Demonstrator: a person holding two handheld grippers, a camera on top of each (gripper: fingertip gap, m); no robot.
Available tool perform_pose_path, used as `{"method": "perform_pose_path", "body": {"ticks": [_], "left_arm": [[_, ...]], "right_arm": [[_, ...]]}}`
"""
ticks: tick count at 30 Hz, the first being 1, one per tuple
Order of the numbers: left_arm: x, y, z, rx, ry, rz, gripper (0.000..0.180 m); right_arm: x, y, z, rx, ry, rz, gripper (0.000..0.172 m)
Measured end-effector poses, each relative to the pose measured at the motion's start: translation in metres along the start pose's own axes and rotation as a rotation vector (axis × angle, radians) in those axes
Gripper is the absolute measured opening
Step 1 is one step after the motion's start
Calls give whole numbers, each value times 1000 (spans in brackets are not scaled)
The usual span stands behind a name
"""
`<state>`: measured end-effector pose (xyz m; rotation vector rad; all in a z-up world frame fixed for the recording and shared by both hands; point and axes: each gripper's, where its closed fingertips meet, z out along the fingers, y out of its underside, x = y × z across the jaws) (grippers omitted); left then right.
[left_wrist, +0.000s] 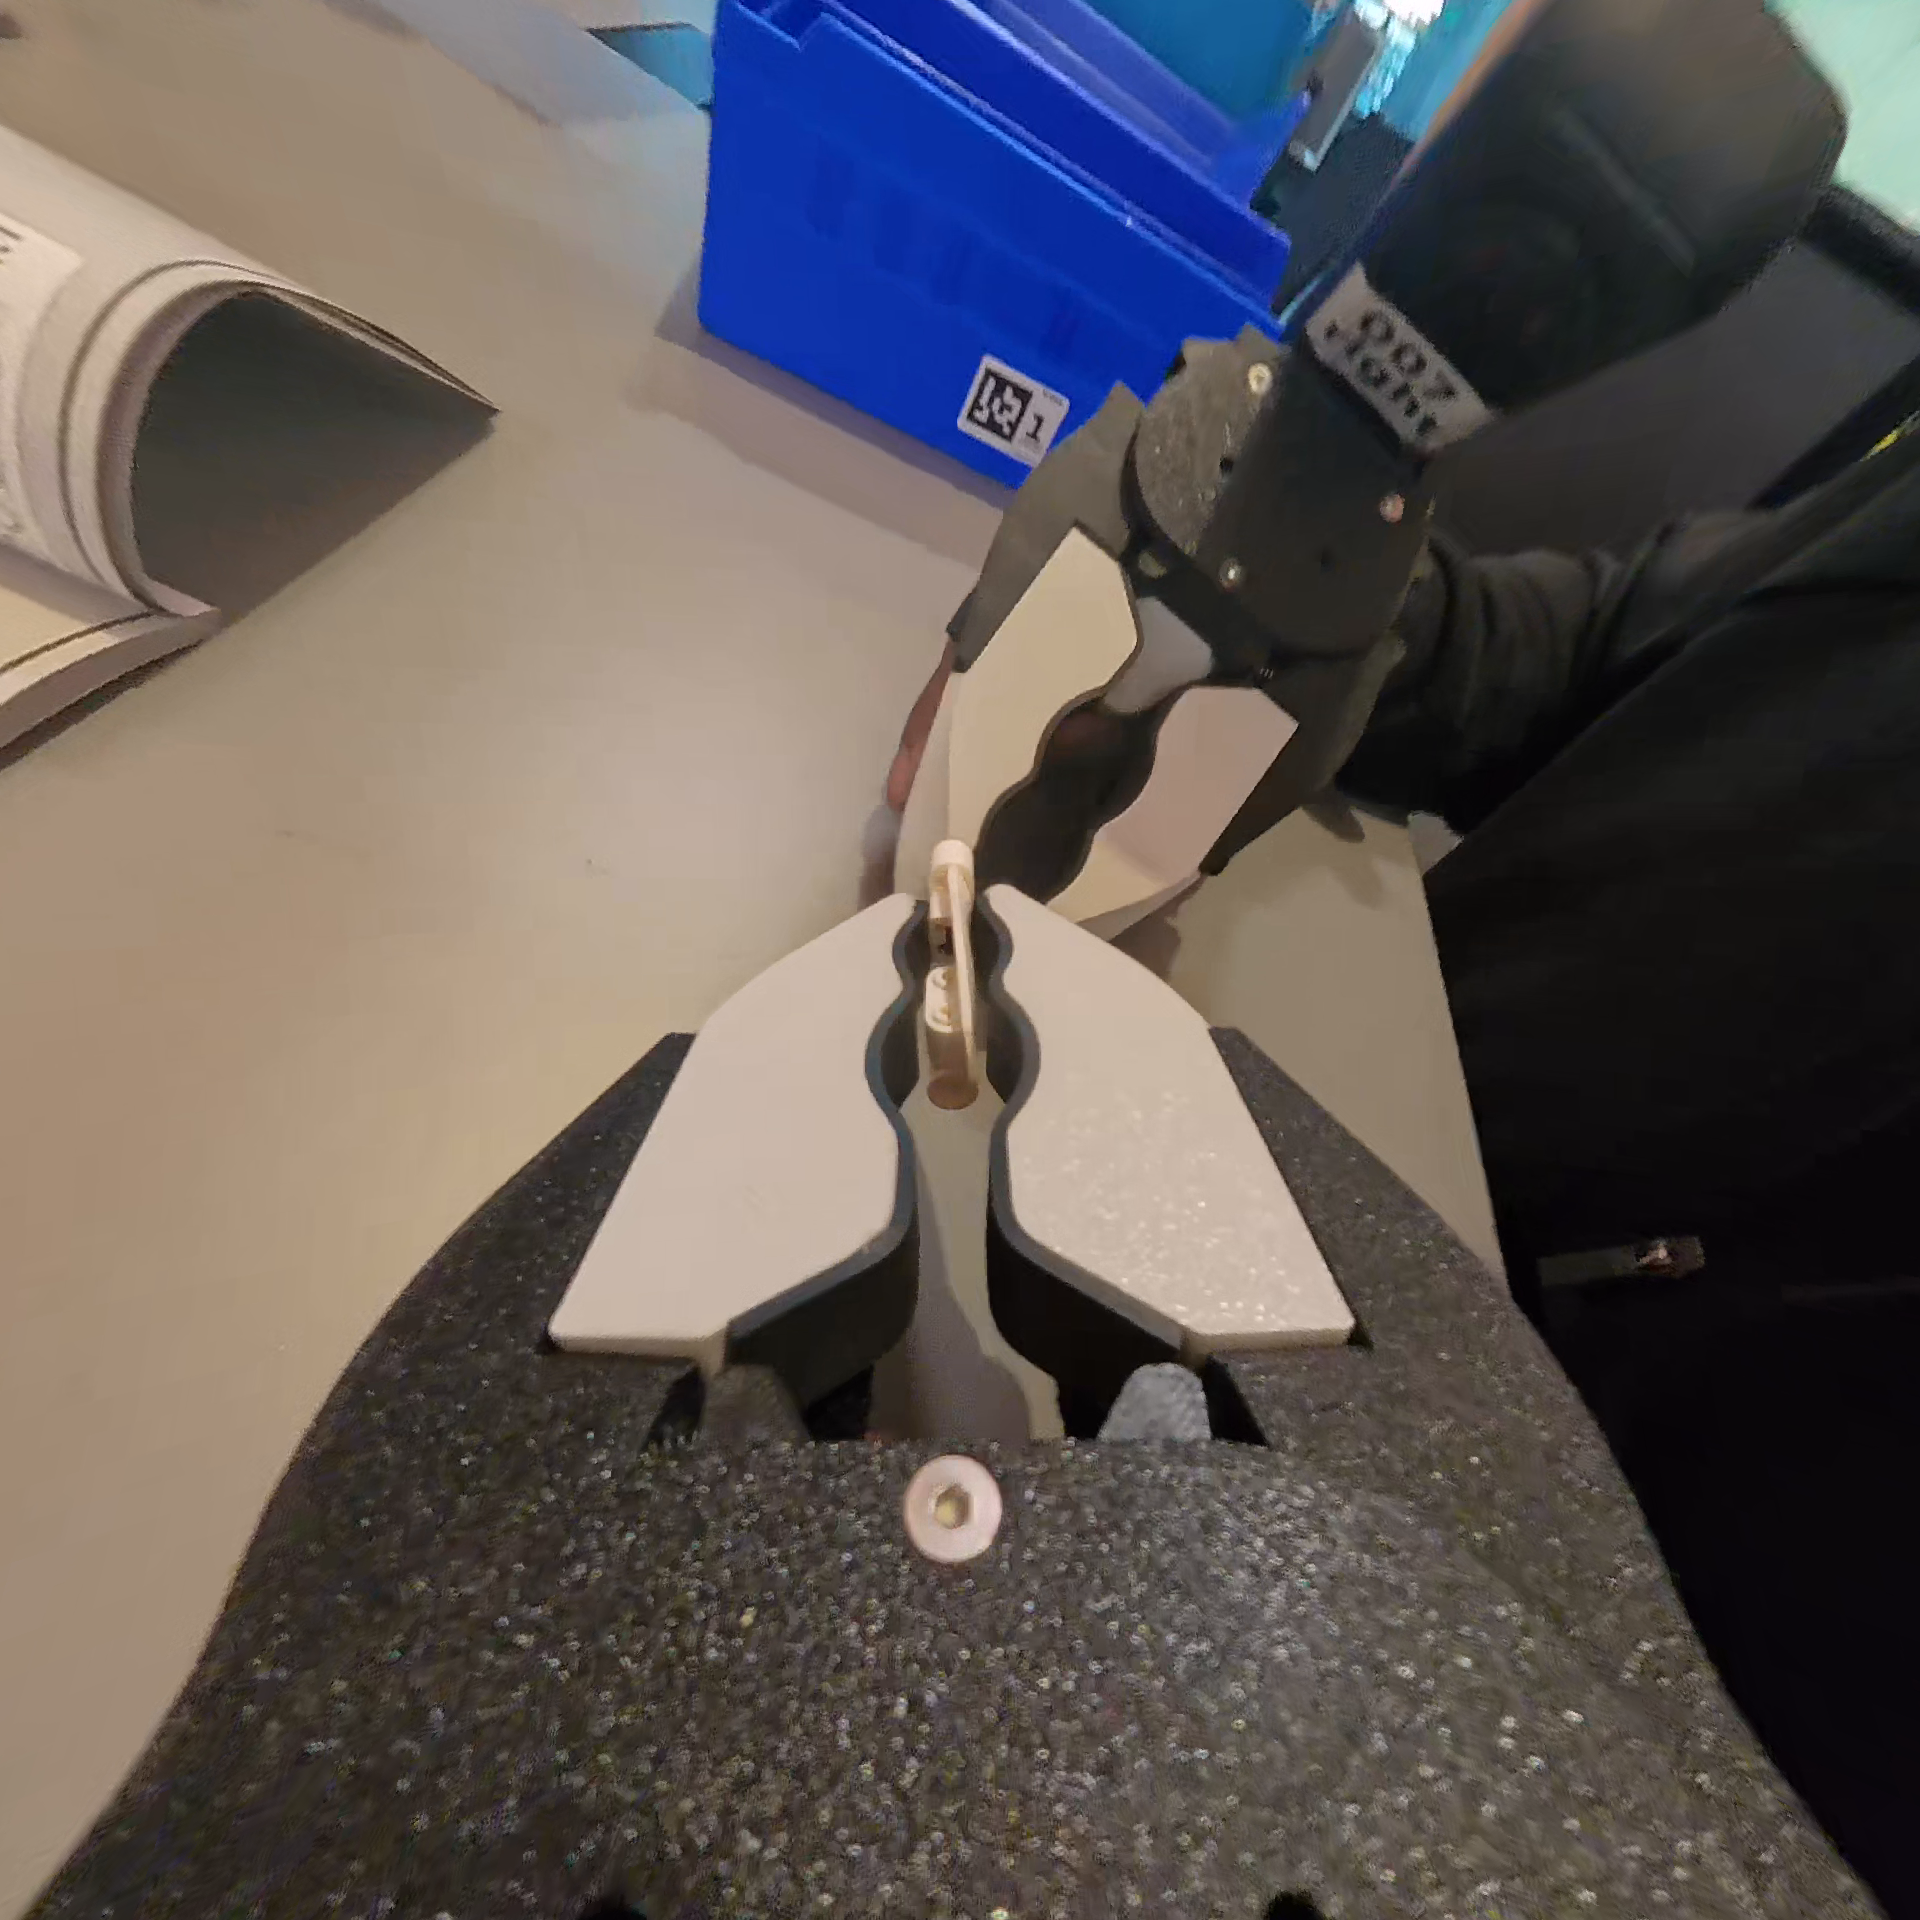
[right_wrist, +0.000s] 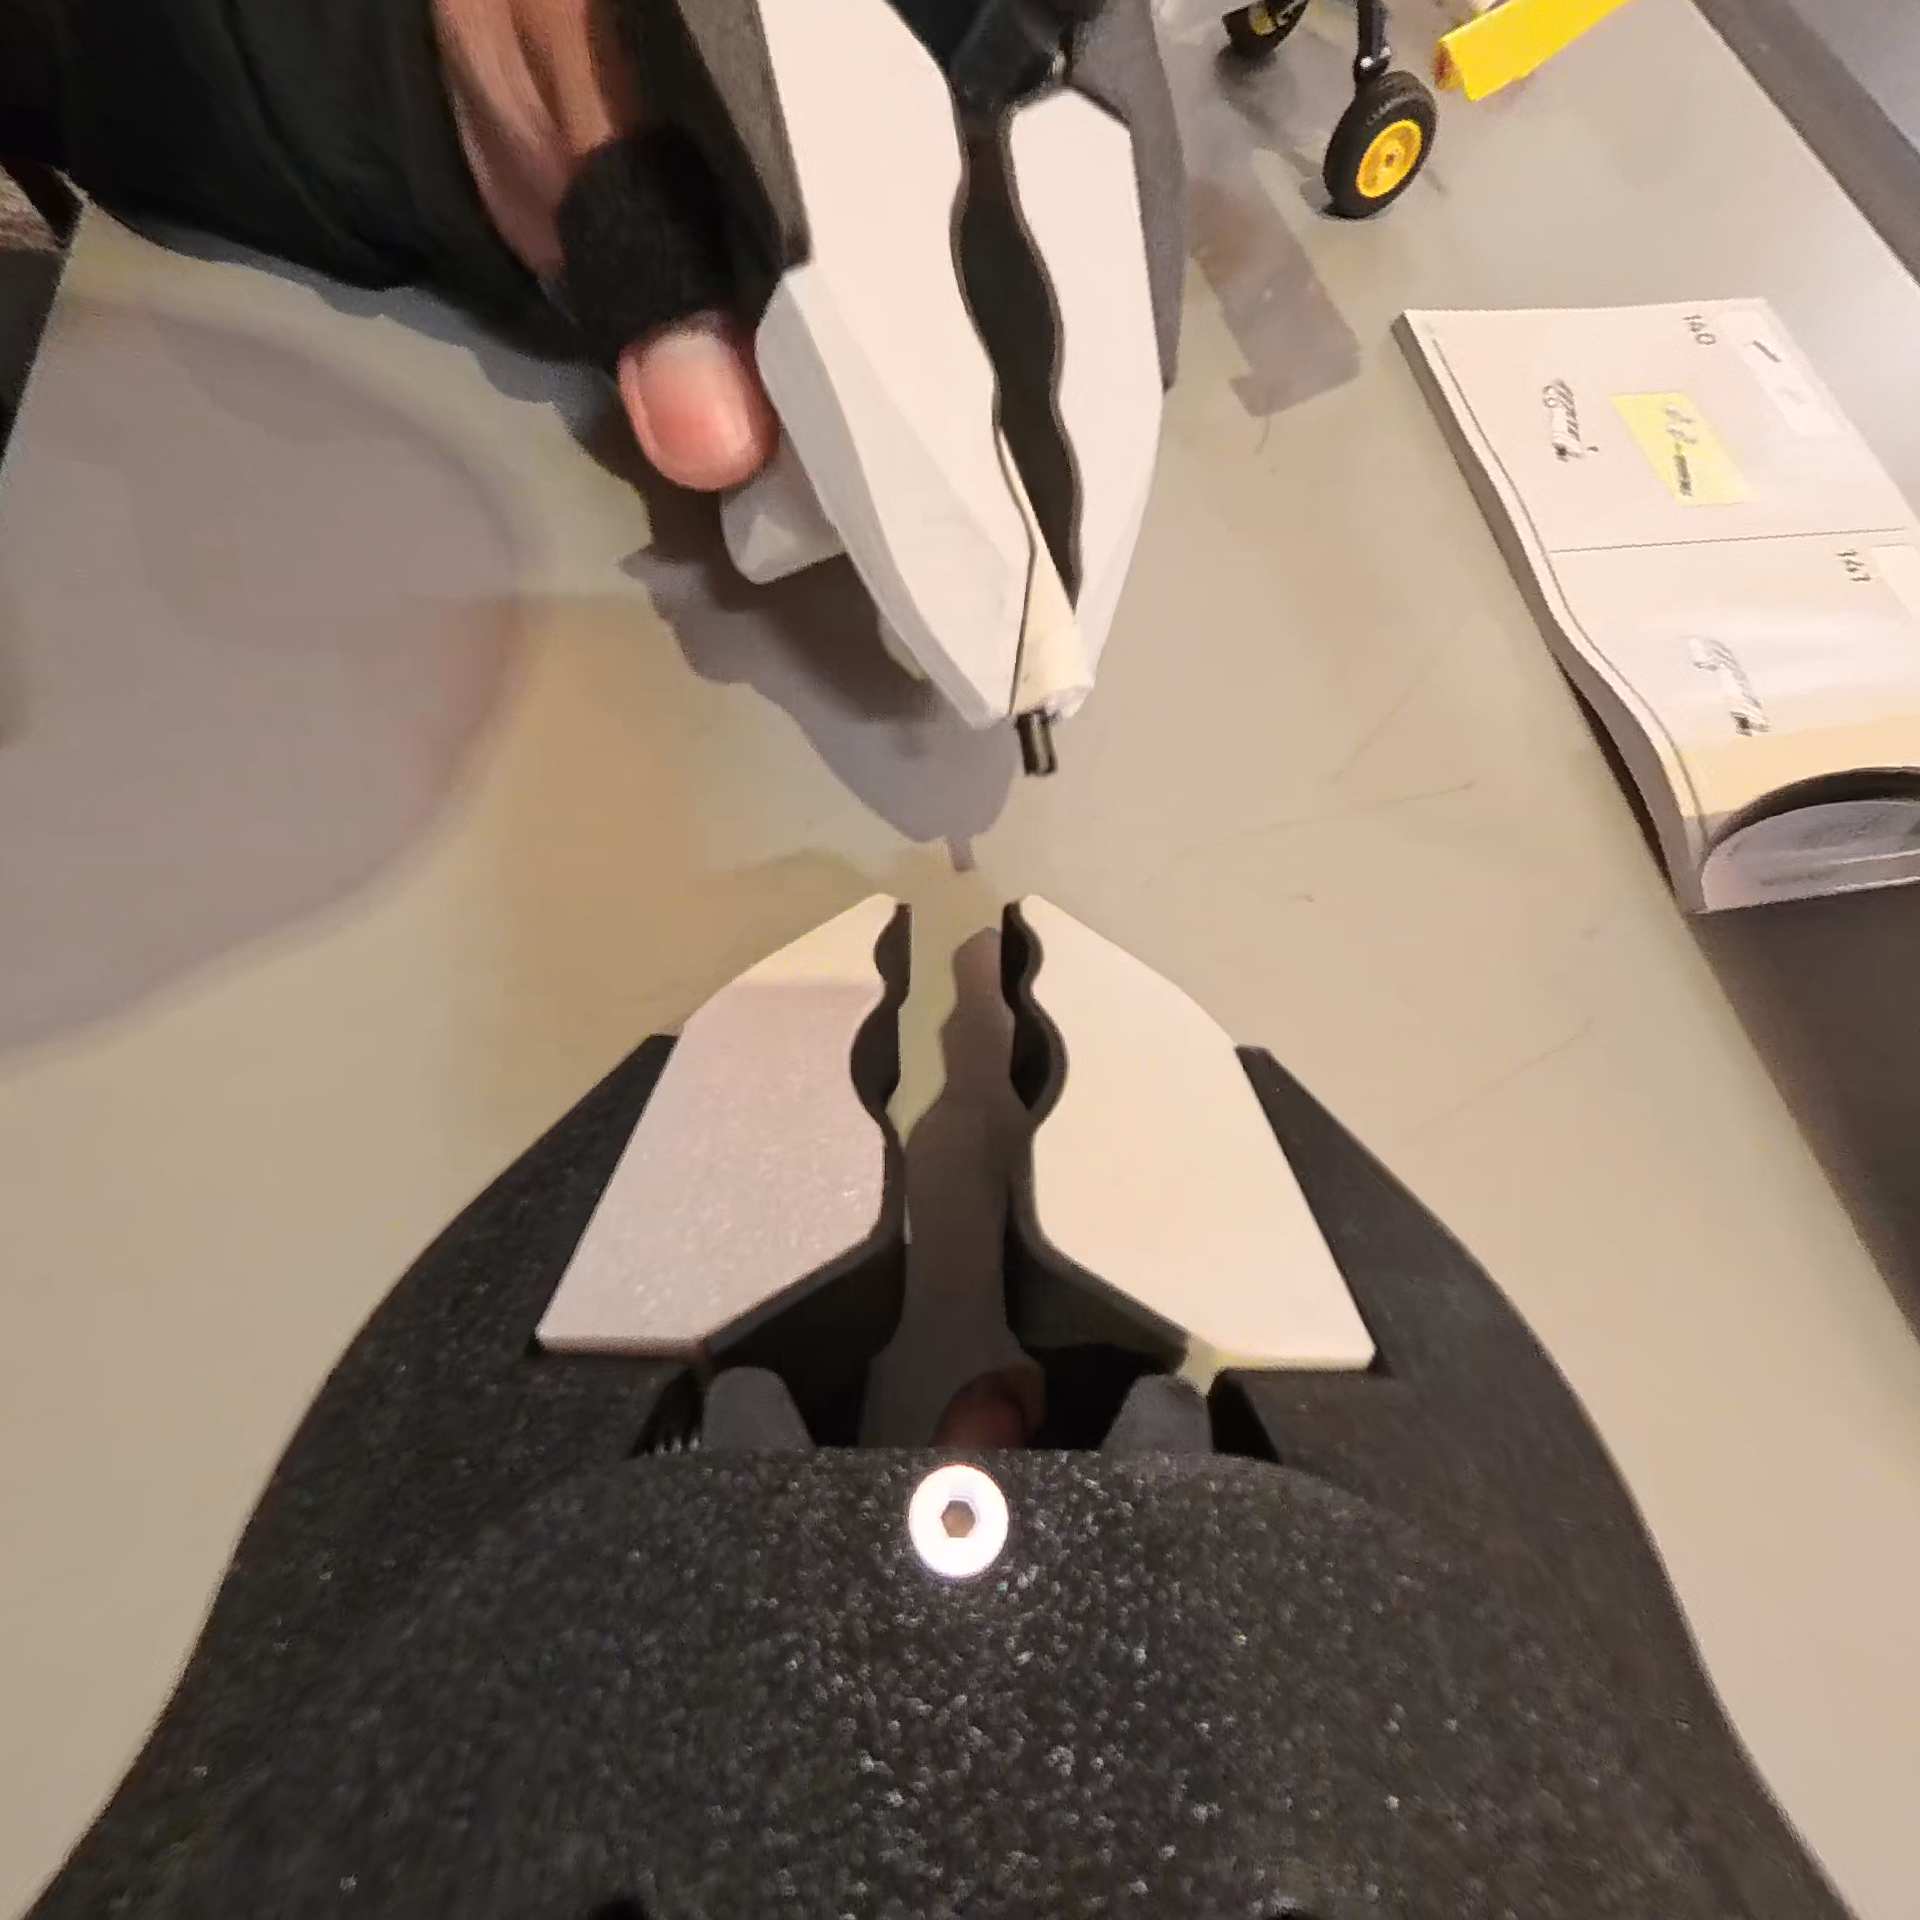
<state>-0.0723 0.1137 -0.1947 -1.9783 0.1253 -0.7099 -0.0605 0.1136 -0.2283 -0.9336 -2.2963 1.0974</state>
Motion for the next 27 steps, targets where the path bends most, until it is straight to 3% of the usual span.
{"method": "perform_pose_path", "body": {"ticks": [7, 15, 21, 27], "left_arm": [[3, -16, -3, 123, 82, -197, 7], [2, -15, -1, 123, 136, -377, 7], [12, -2, 8, 33, 141, -356, 7], [16, 1, 10, 9, 152, -345, 7]], "right_arm": [[22, -8, -3, 51, 186, -122, 35], [23, -27, -5, 174, 250, -243, 46], [12, -38, -3, 240, 232, -332, 42], [6, -40, 0, 249, 243, -390, 20]]}}
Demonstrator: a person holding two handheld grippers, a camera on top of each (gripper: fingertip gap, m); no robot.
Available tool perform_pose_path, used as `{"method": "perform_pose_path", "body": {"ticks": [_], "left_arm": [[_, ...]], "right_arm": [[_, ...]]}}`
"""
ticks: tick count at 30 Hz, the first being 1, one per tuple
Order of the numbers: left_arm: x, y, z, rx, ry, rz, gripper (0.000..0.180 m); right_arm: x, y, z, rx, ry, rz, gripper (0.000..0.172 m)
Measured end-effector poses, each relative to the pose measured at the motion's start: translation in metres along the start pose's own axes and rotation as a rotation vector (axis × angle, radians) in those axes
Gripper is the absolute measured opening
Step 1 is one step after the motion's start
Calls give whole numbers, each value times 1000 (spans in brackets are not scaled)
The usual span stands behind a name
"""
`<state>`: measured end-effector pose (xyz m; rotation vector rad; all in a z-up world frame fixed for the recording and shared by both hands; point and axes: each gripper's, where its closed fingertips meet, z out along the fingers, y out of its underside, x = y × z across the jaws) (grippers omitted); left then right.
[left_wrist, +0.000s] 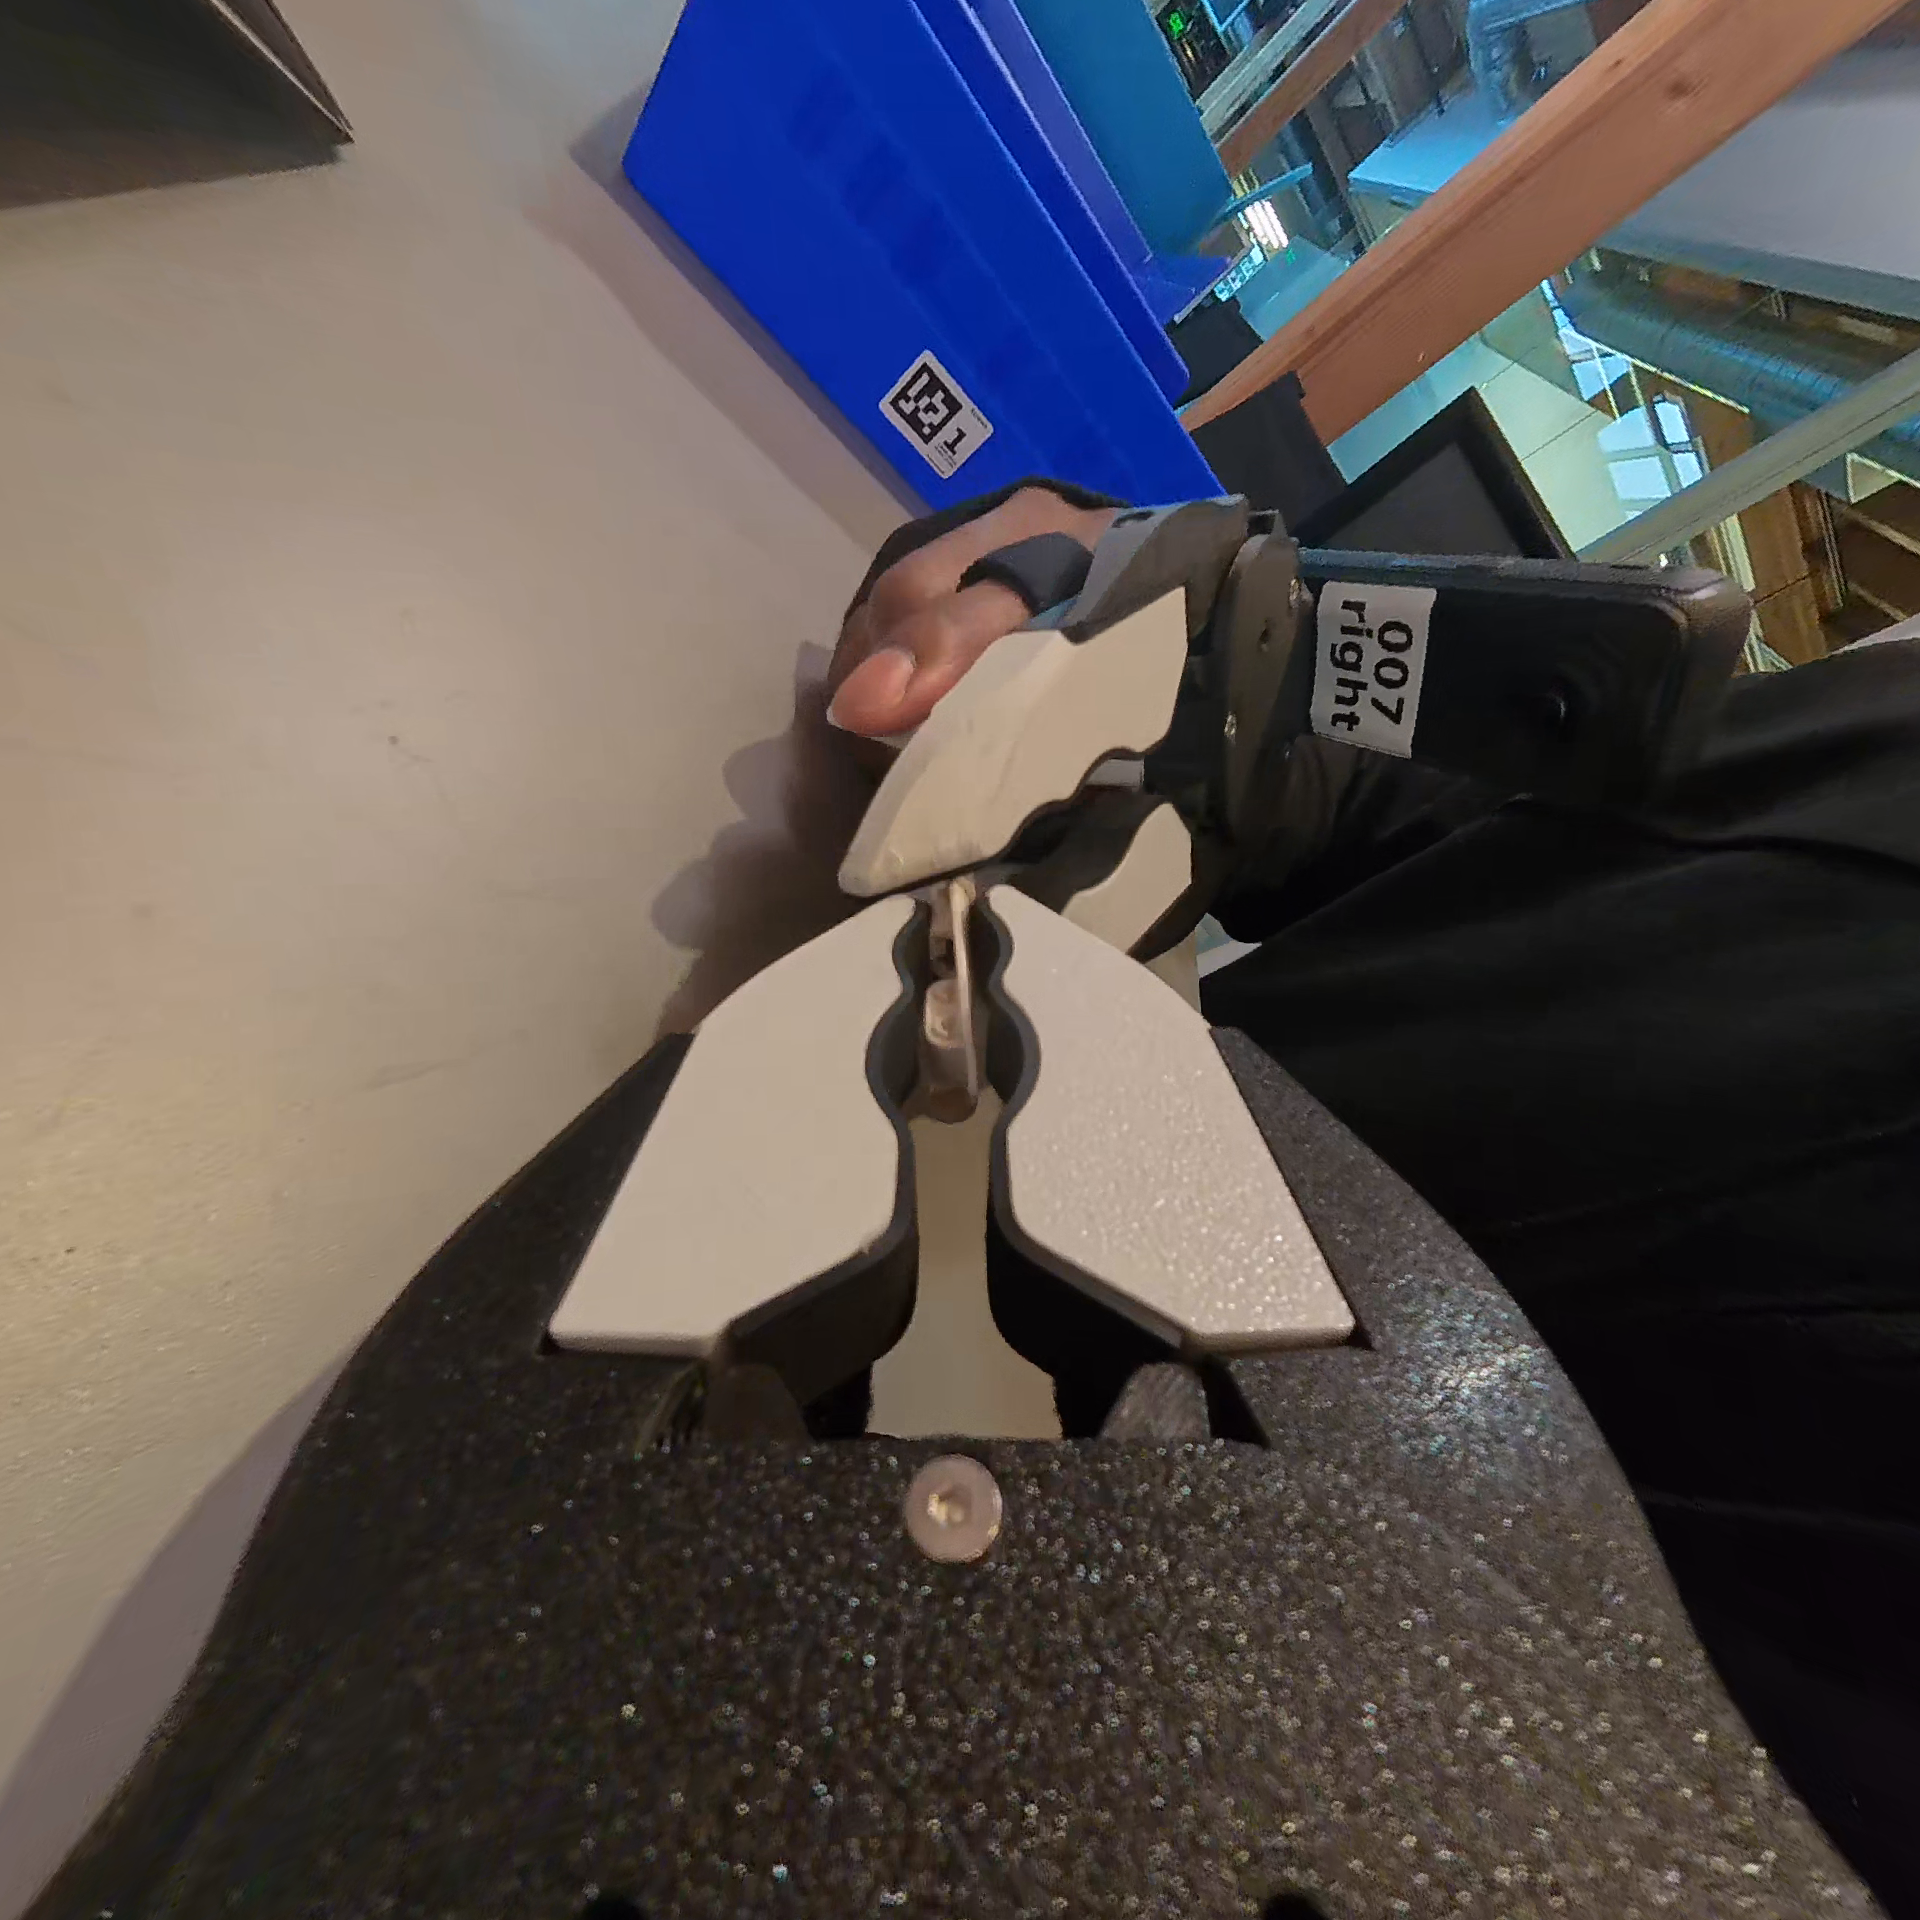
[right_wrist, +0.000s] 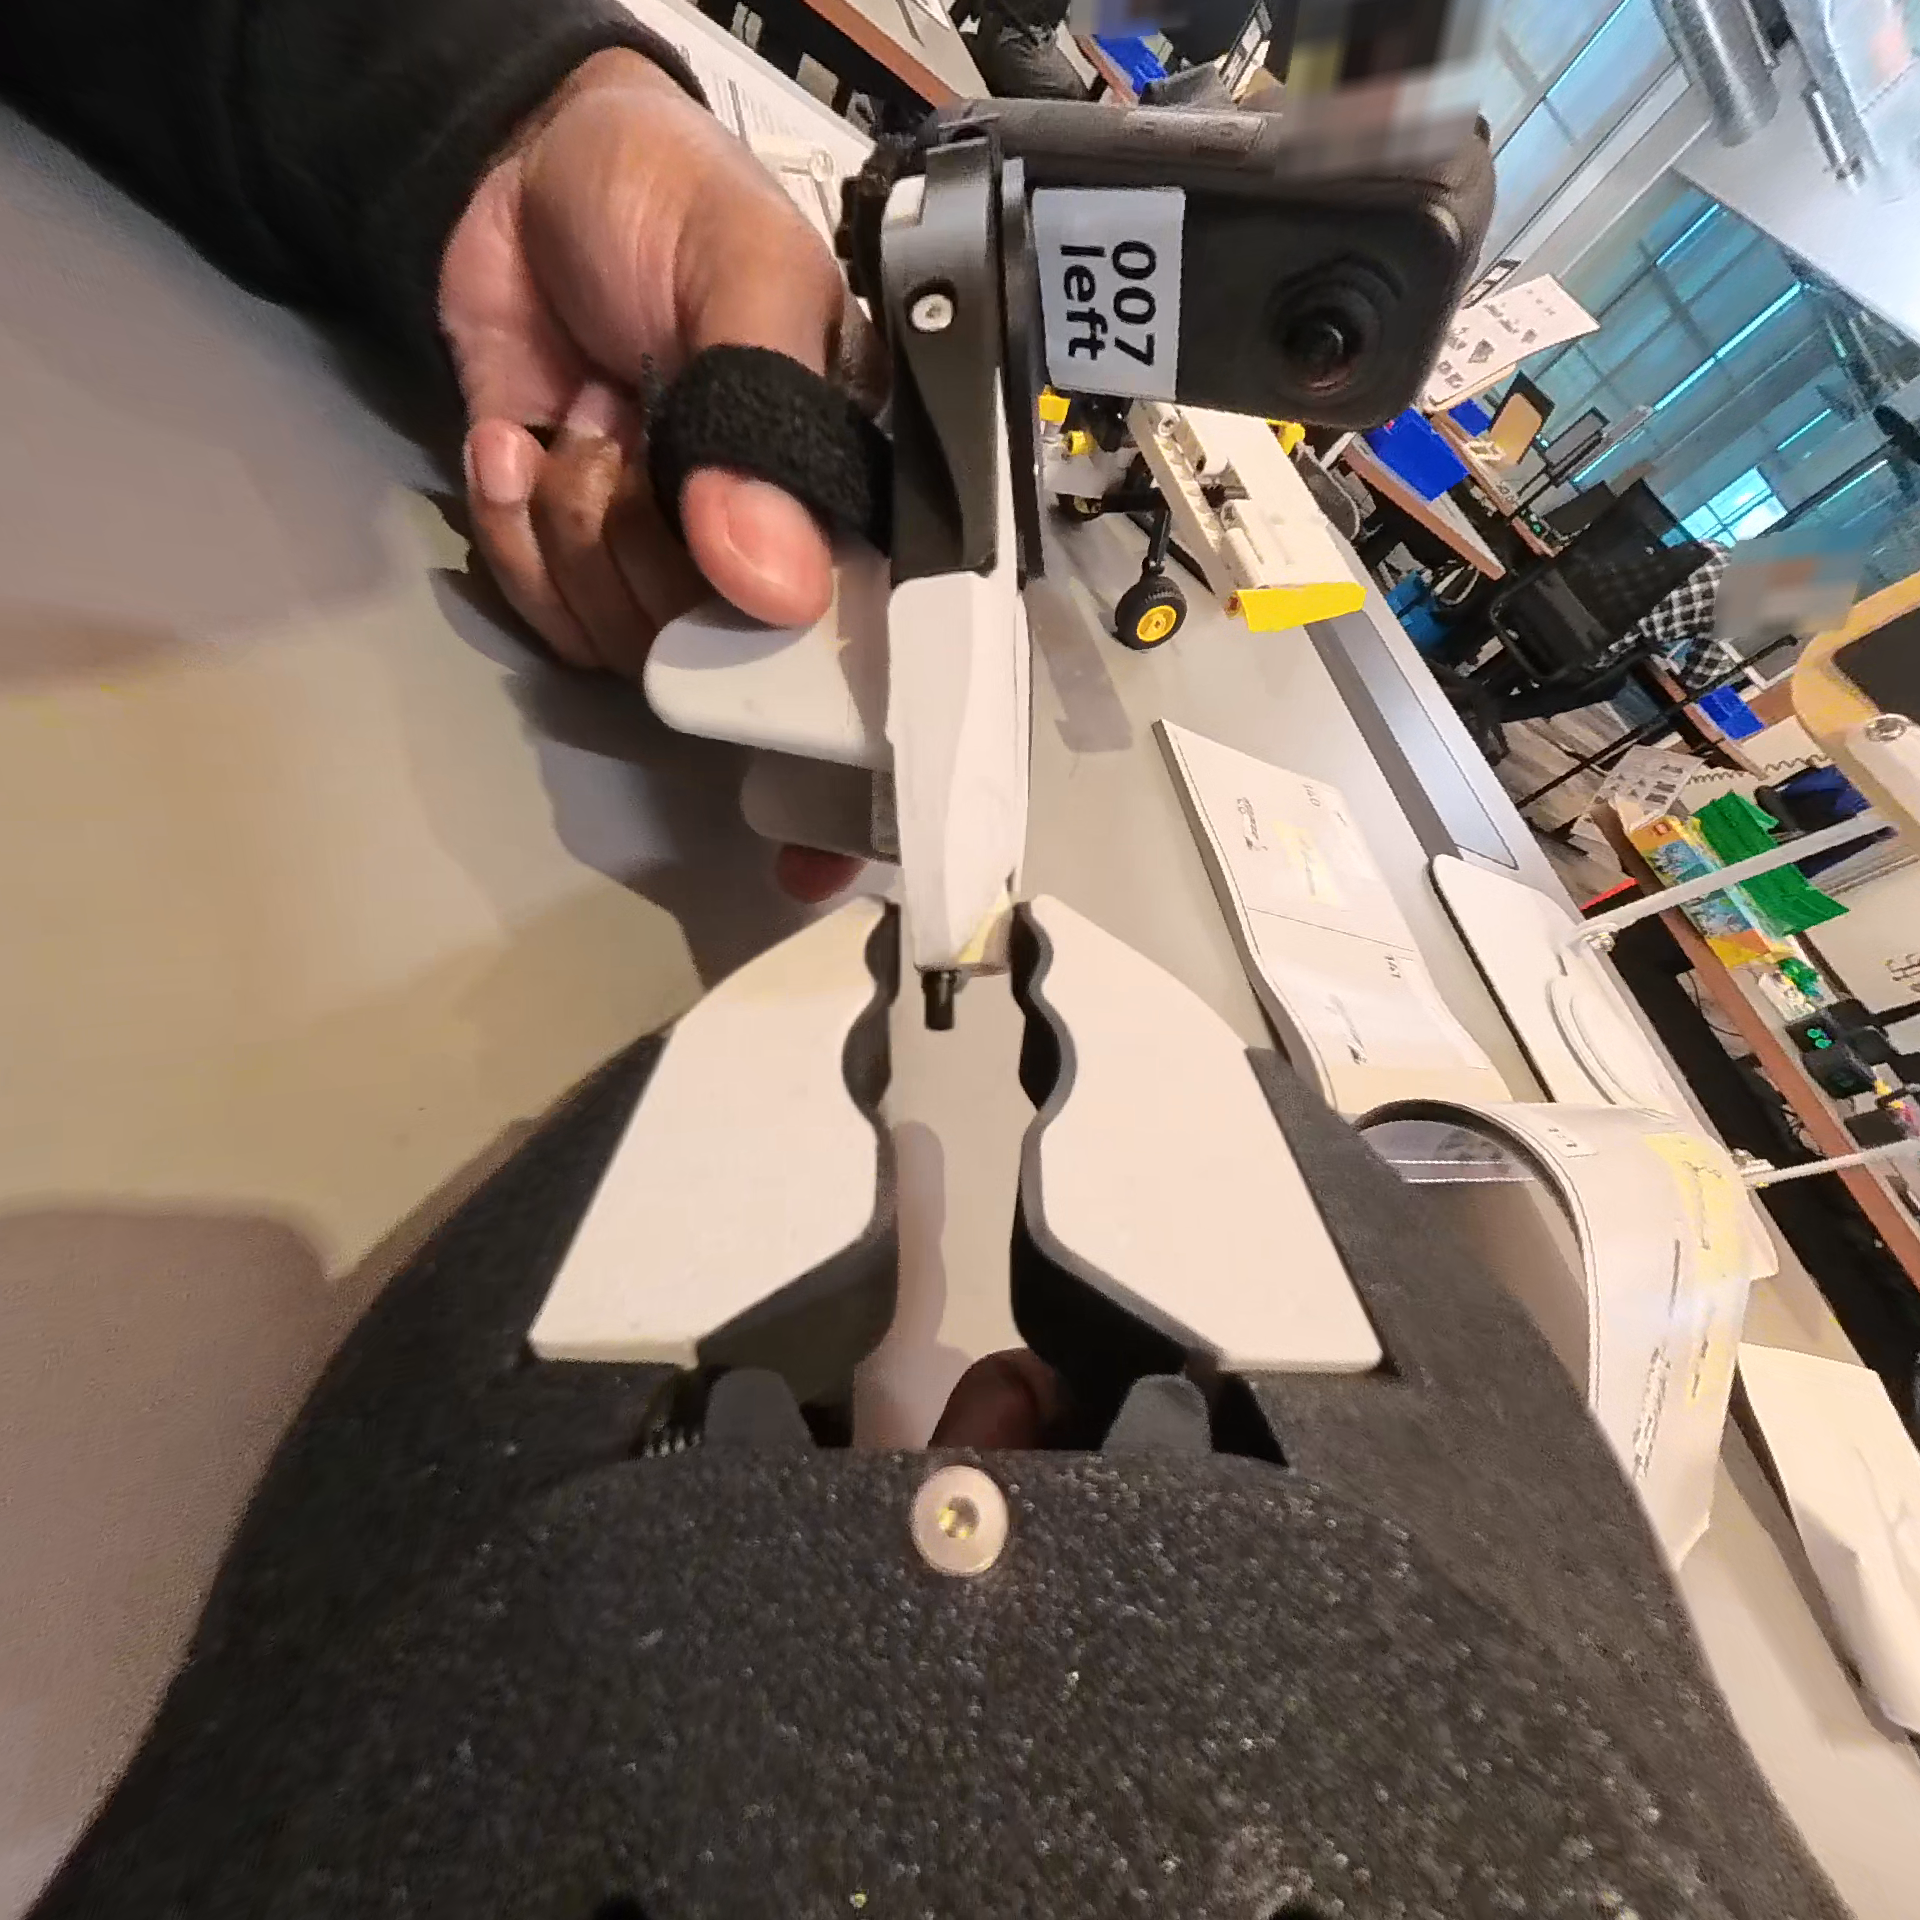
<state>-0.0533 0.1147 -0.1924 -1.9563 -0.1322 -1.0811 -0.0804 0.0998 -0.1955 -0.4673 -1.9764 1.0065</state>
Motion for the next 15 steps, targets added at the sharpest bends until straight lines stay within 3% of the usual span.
{"method": "perform_pose_path", "body": {"ticks": [7, 15], "left_arm": [[1, -2, 1, 4, -5, 41, 9], [7, -19, -1, 121, -112, 416, 23]], "right_arm": [[2, 1, -1, -2, -6, 34, 17], [12, -5, -10, 24, -6, 143, 26]]}}
